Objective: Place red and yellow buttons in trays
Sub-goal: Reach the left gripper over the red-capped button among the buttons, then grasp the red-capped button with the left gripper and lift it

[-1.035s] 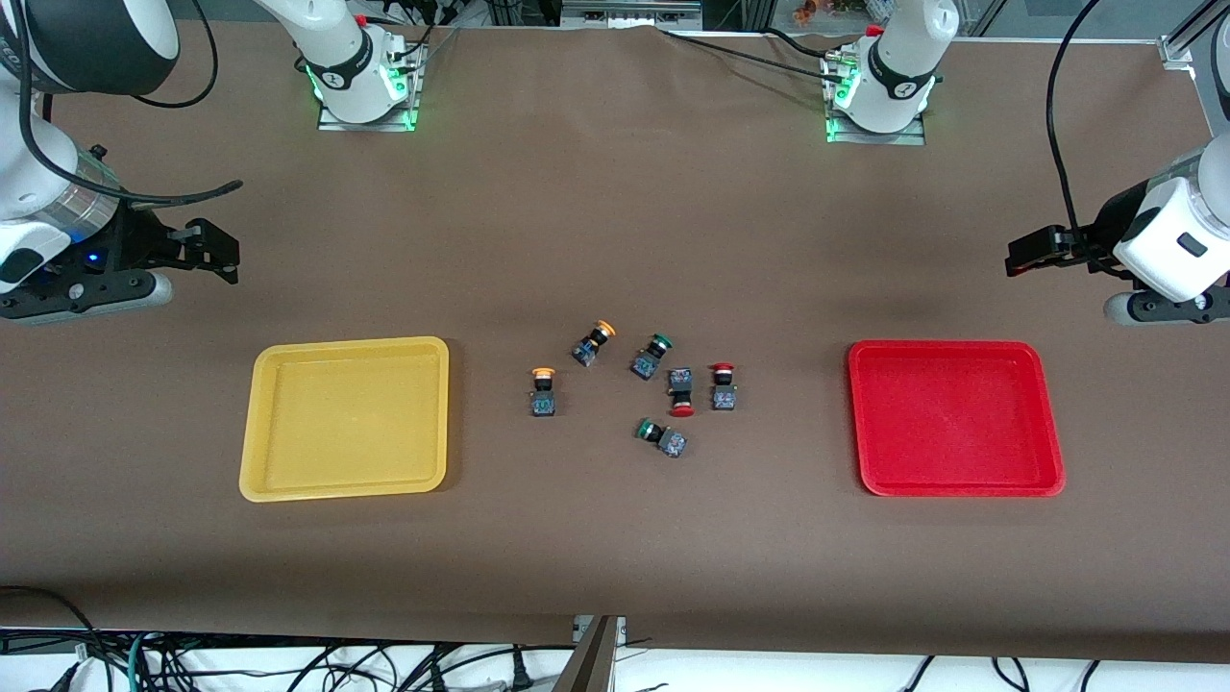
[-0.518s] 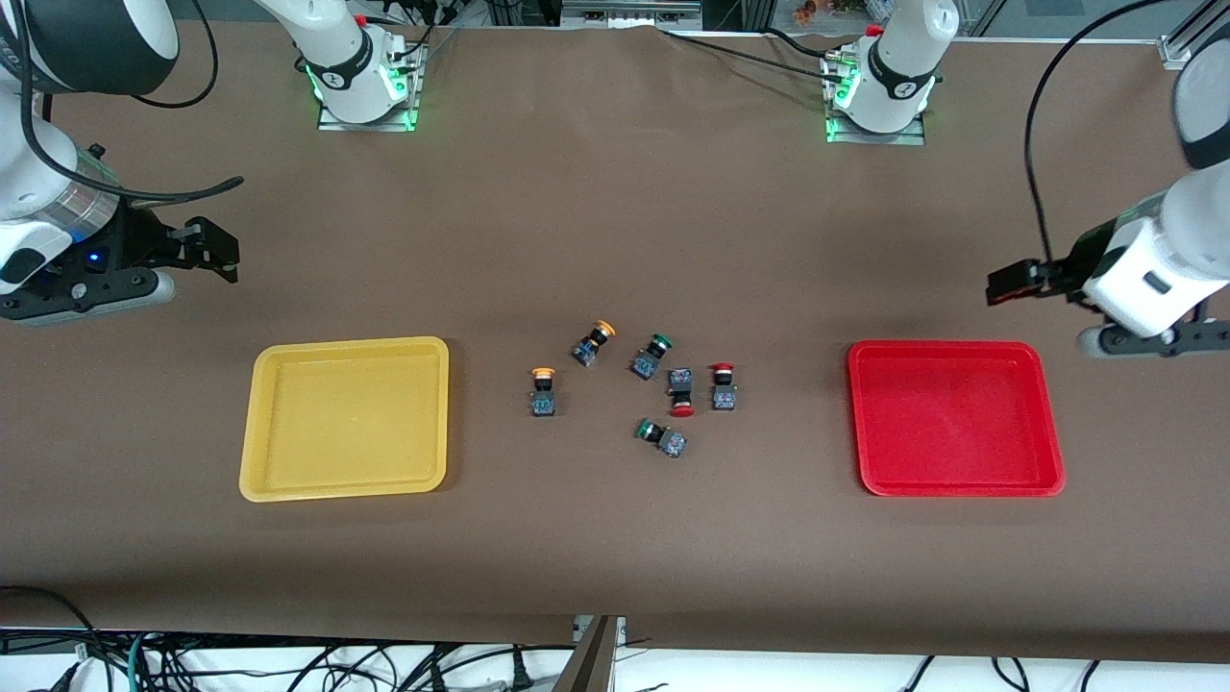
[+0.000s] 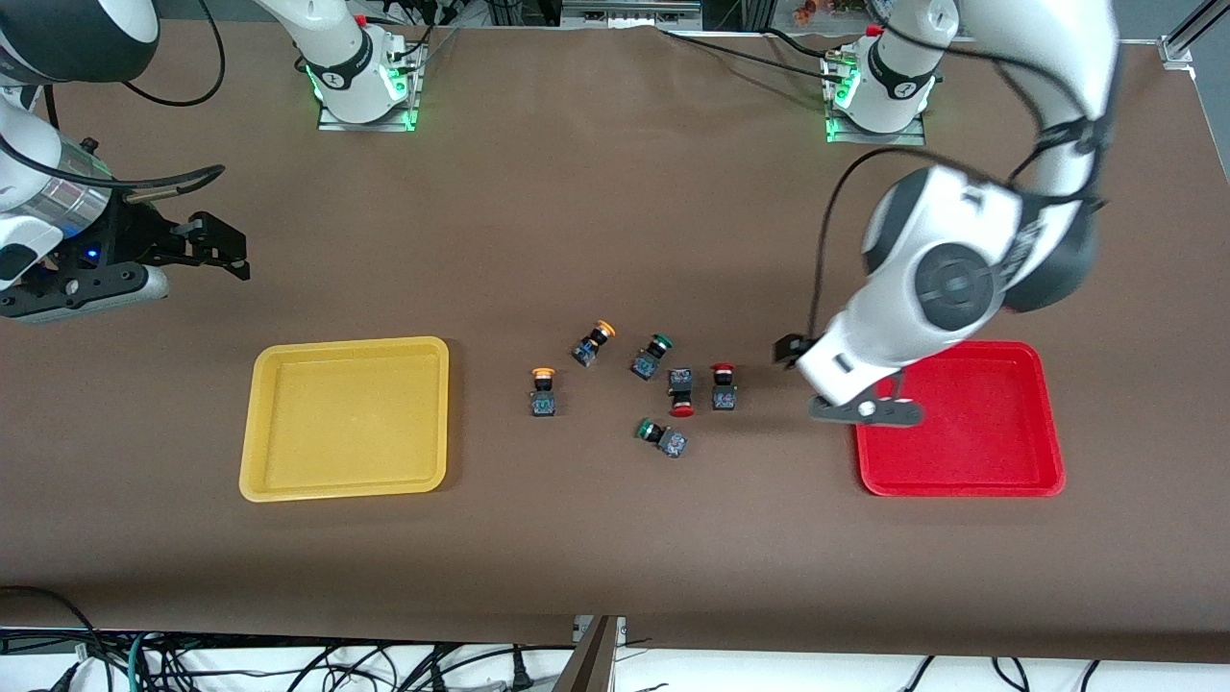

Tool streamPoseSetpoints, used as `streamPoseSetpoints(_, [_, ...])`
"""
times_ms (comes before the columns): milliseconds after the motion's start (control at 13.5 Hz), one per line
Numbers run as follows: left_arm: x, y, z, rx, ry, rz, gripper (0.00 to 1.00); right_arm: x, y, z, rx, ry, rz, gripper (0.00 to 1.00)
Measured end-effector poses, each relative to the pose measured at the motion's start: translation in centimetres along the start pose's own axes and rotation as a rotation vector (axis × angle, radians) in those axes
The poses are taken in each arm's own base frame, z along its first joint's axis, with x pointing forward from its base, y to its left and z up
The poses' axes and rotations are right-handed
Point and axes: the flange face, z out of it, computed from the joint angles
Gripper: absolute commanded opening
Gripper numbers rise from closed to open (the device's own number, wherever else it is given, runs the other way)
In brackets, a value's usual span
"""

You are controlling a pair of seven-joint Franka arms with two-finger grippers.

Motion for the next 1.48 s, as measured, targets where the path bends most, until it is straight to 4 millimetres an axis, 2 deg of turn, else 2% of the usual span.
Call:
streamPoseSetpoints(148, [0.8, 2.7, 4.4, -0.014, 0.028, -0.035, 1.0, 0.0, 0.0, 0.0, 0.0, 0.0, 0.0, 1.0])
streamPoseSetpoints(370, [0.9, 6.2, 9.6, -0.04, 0.045, -0.071, 1.0, 0.0, 0.0, 0.0, 0.0, 0.0, 0.0, 1.0])
streamPoseSetpoints(592, [0.4, 9.5, 13.4, -0.063, 0.087, -0.098, 1.0, 0.0, 0.0, 0.0, 0.0, 0.0, 0.0, 1.0])
streamPoseSetpoints(887, [0.7, 10.4, 15.0, -0.083, 0.128, -0.098, 1.0, 0.0, 0.0, 0.0, 0.0, 0.0, 0.0, 1.0])
streamPoseSetpoints(1257, [-0.5, 13.0, 16.9, -0.089, 0.135, -0.1, 0.97, 0.0, 0.0, 0.0, 0.0, 0.001, 0.001, 1.0])
streamPoseSetpoints(1479, [-1.0, 13.7, 17.6, -0.084, 0.127, -0.094, 0.96, 0.0, 0.0, -0.1, 0.0, 0.004, 0.001, 1.0])
